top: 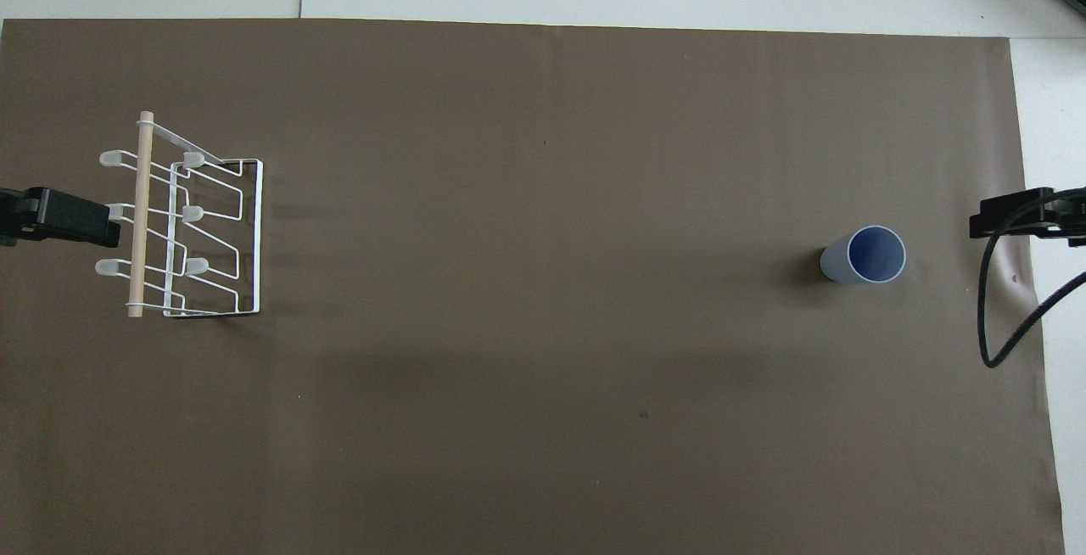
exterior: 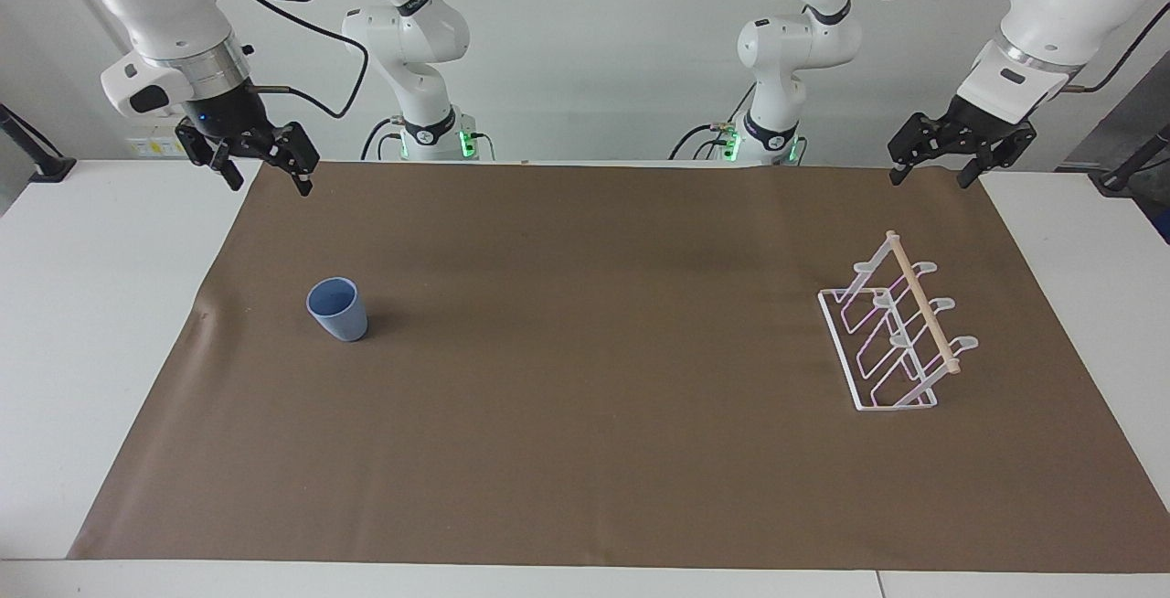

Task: Hang cup on cup holder

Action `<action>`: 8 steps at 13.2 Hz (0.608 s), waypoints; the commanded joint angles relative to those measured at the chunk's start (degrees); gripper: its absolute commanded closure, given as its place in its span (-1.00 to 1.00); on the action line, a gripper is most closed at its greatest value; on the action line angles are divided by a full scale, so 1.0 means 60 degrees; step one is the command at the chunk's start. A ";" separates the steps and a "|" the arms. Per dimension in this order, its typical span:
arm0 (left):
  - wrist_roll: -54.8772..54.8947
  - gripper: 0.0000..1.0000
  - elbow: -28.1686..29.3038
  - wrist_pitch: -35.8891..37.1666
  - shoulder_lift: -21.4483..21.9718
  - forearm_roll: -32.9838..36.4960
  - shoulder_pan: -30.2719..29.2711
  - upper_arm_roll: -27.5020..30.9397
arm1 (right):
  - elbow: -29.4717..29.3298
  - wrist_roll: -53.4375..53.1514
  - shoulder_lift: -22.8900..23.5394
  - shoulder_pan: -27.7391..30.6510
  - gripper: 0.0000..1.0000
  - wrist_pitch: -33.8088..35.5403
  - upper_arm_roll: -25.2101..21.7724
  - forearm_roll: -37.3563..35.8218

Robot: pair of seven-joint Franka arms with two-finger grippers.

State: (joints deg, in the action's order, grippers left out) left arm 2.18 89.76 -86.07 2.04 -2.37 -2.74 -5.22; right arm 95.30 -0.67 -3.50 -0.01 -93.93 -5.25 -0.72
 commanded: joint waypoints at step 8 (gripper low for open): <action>0.0076 -1.00 0.0289 -0.0201 0.0260 -0.0030 -0.0027 -0.0039 | 0.1647 -0.0064 -0.0574 0.0016 -1.00 -0.1538 0.0069 0.0135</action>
State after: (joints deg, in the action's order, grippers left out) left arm 2.18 89.76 -86.19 2.10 -2.42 -2.69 -5.45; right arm 99.04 -0.67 -4.17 -0.10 -98.43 -5.05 -0.72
